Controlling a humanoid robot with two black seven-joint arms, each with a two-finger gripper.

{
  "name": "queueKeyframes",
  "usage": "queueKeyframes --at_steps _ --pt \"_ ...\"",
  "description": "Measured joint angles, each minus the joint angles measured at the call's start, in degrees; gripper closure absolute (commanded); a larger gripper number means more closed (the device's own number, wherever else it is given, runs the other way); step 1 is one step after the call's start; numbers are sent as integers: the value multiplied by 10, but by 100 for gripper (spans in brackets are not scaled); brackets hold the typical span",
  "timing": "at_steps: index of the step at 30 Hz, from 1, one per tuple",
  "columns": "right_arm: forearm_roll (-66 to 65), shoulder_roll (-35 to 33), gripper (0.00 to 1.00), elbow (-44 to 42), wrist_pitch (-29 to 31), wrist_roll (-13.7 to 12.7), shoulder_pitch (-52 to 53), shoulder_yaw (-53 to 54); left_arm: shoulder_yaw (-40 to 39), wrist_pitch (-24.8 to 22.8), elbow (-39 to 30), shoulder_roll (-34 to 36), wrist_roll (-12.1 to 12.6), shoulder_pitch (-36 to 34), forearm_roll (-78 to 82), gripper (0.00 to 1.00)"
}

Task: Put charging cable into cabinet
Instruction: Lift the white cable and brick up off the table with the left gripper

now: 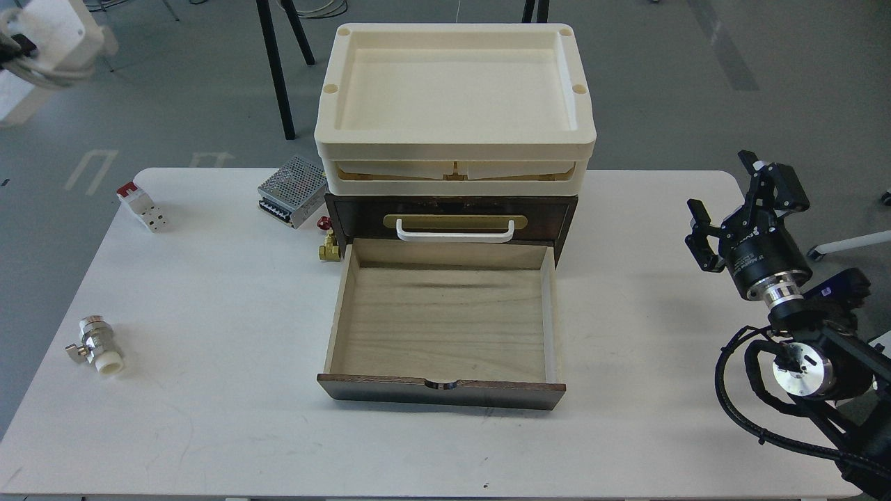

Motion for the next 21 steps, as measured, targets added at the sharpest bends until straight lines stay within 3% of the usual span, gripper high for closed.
queueKeyframes --at_steps 9,21 --pt "0 0 1 0 0 0 0 0 0 0 -36 2 0 -145 -30 97" --pt "0 0 1 0 0 0 0 -1 -1 0 -354 16 0 -275 10 96"
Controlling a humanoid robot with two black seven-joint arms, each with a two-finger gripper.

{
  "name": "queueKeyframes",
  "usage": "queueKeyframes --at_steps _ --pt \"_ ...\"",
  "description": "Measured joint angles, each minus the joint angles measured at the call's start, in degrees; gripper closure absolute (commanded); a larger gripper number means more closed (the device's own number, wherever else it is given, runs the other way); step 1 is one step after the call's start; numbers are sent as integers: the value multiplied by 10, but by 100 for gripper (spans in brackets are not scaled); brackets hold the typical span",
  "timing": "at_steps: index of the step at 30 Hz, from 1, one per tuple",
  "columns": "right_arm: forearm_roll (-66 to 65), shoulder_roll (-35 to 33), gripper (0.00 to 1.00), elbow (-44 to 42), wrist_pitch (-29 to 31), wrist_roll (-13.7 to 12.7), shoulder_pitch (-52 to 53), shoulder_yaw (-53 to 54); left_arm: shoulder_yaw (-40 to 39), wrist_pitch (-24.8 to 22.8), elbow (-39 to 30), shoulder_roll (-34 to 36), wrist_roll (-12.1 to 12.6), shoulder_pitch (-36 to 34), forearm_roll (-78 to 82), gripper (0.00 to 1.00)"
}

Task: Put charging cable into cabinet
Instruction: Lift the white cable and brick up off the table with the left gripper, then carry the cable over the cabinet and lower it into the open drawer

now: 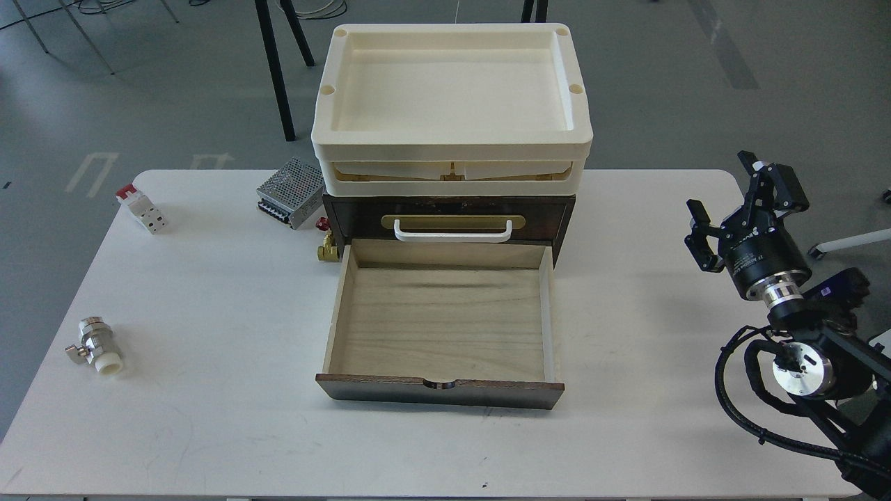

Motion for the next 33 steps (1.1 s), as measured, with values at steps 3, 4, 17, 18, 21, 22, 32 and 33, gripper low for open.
queueKeyframes --at_steps 3,4,17,18,21,22,32,33 --pt "0 0 1 0 0 0 0 0 -6 0 -79 0 0 -9 46 96" --pt "0 0 1 0 0 0 0 0 -9 0 -103 1 0 -10 61 96" --pt "0 0 1 0 0 0 0 0 -41 0 -376 -3 0 33 195 96" --pt "0 0 1 0 0 0 0 0 -40 0 -386 -5 0 46 208 96" --pt "0 0 1 0 0 0 0 0 -39 0 -398 -8 0 84 243 96" --pt "0 0 1 0 0 0 0 0 -39 0 -399 -9 0 96 250 96" --pt "0 0 1 0 0 0 0 0 -37 0 -417 -19 0 228 339 96" --pt "0 0 1 0 0 0 0 0 -37 0 -419 -20 0 241 346 95"
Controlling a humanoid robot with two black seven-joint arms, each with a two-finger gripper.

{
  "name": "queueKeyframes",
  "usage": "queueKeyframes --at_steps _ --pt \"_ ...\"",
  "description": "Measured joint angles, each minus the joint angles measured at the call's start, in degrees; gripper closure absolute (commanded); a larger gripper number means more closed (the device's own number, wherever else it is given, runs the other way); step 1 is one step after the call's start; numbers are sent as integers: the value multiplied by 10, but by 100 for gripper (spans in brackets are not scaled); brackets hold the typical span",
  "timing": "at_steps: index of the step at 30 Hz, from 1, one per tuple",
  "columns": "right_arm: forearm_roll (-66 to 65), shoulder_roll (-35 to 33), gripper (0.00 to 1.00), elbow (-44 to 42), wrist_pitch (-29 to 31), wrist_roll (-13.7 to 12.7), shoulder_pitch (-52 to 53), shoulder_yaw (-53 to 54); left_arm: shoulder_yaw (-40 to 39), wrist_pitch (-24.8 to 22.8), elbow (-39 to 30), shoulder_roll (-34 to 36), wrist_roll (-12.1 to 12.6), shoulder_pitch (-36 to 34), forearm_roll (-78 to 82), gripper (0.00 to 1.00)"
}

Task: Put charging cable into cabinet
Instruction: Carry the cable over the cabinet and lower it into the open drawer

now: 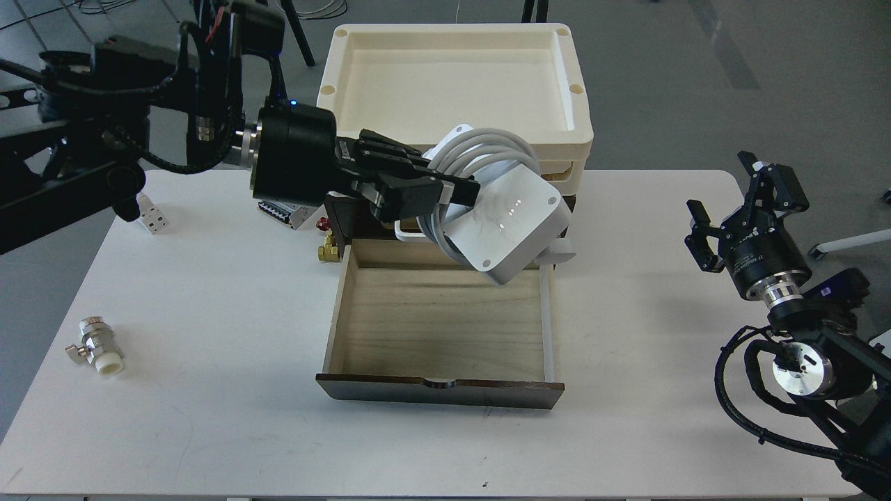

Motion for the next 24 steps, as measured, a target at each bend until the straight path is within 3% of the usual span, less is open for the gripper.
queueKeyframes --at_steps 12,24 --pt "0 0 1 0 0 0 0 0 0 0 24 -40 0 129 96 95" --pt "0 0 1 0 0 0 0 0 4 0 170 -126 0 165 99 94"
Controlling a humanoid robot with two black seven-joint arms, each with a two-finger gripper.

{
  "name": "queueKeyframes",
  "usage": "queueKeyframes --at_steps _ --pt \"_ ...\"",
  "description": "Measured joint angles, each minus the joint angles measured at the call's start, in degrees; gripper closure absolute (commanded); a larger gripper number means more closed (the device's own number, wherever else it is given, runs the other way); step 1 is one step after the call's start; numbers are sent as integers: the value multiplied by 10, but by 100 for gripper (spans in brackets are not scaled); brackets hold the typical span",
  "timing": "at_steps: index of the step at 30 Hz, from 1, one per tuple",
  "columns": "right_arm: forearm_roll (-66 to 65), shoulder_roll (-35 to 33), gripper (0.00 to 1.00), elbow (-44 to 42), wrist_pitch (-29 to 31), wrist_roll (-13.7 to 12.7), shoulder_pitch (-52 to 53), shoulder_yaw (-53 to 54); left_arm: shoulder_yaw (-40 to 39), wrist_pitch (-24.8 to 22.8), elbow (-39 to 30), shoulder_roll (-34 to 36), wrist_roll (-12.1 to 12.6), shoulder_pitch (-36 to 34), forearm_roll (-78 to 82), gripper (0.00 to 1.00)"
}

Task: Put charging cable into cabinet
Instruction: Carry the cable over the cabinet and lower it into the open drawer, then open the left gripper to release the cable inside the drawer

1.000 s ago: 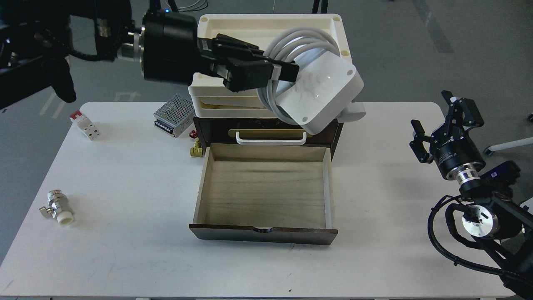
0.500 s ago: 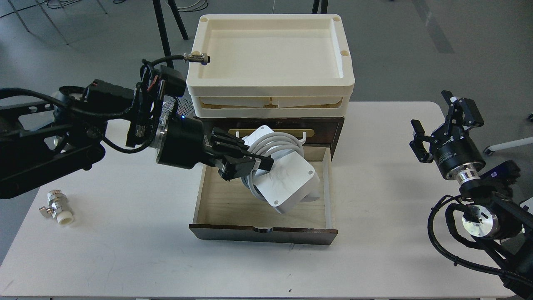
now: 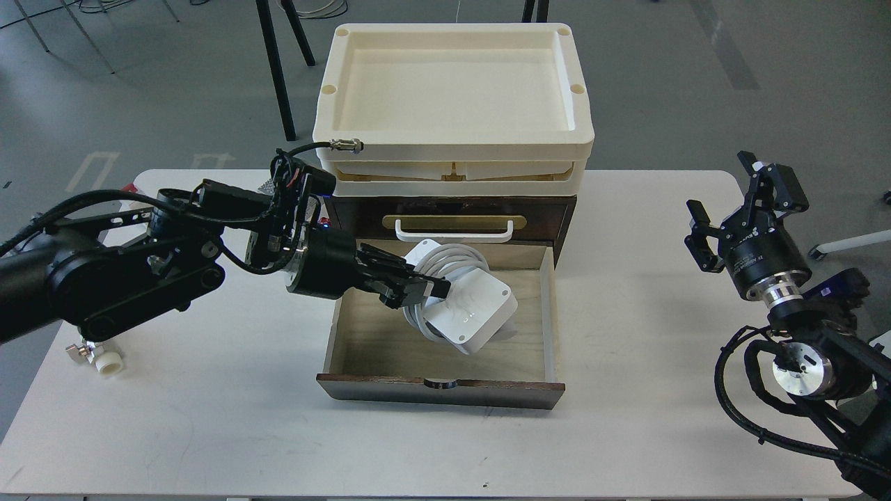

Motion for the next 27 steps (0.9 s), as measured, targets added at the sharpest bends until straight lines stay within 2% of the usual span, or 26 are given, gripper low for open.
queueKeyframes --at_steps 7,15,18,21,24,27 --pt "0 0 1 0 0 0 0 0 1 0 52 -45 0 12 12 93" --pt "0 0 1 0 0 0 0 0 1 0 144 -105 0 22 23 91" --pt "0 0 1 0 0 0 0 0 1 0 172 -116 0 28 25 87" --pt "0 0 1 0 0 0 0 0 9 0 191 -124 0 30 27 77" --pt "0 0 1 0 0 0 0 0 23 0 210 -132 0 31 27 75" --pt "0 0 1 0 0 0 0 0 34 0 231 -139 0 34 27 69"
